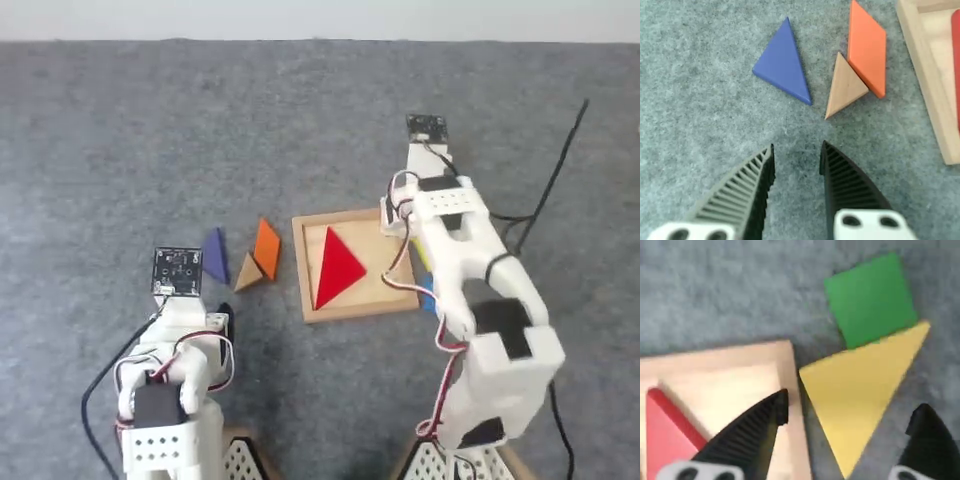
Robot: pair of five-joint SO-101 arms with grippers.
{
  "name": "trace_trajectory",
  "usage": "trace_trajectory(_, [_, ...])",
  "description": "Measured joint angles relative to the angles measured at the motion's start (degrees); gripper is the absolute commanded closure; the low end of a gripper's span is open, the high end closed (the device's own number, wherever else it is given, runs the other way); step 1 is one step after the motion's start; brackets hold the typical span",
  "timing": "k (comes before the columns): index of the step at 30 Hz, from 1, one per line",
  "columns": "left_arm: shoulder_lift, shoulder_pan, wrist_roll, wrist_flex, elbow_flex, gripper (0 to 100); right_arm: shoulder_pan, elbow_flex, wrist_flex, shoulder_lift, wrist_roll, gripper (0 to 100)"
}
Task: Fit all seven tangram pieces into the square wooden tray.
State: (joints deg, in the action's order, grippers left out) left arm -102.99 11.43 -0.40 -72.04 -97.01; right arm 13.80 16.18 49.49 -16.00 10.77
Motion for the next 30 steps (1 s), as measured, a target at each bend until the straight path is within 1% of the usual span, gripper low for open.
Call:
trace_trajectory(3, [0.0, 0.0, 0.0, 0.0, 0.0, 85, 0.3, -5.2, 2.0, -4.4, 0.4, 62.5])
trace_trajectory(11, [0.0, 0.0, 0.0, 0.0, 0.0, 85, 0.3, -21.5, 14.7, -14.8, 0.5, 62.5])
trace_trajectory(15, [0.0, 0.0, 0.0, 0.0, 0.0, 85, 0.3, -26.9, 19.1, -18.0, 0.8, 62.6])
trace_trajectory(19, [0.0, 0.0, 0.0, 0.0, 0.0, 85, -1.3, -28.0, 21.2, -18.5, 2.6, 62.6])
trace_trajectory(26, [0.0, 0.0, 0.0, 0.0, 0.0, 85, -6.2, -27.4, 21.1, -19.9, 4.9, 62.6])
trace_trajectory(30, [0.0, 0.0, 0.0, 0.0, 0.0, 85, -6.7, -27.2, 20.1, -20.0, 5.6, 62.6])
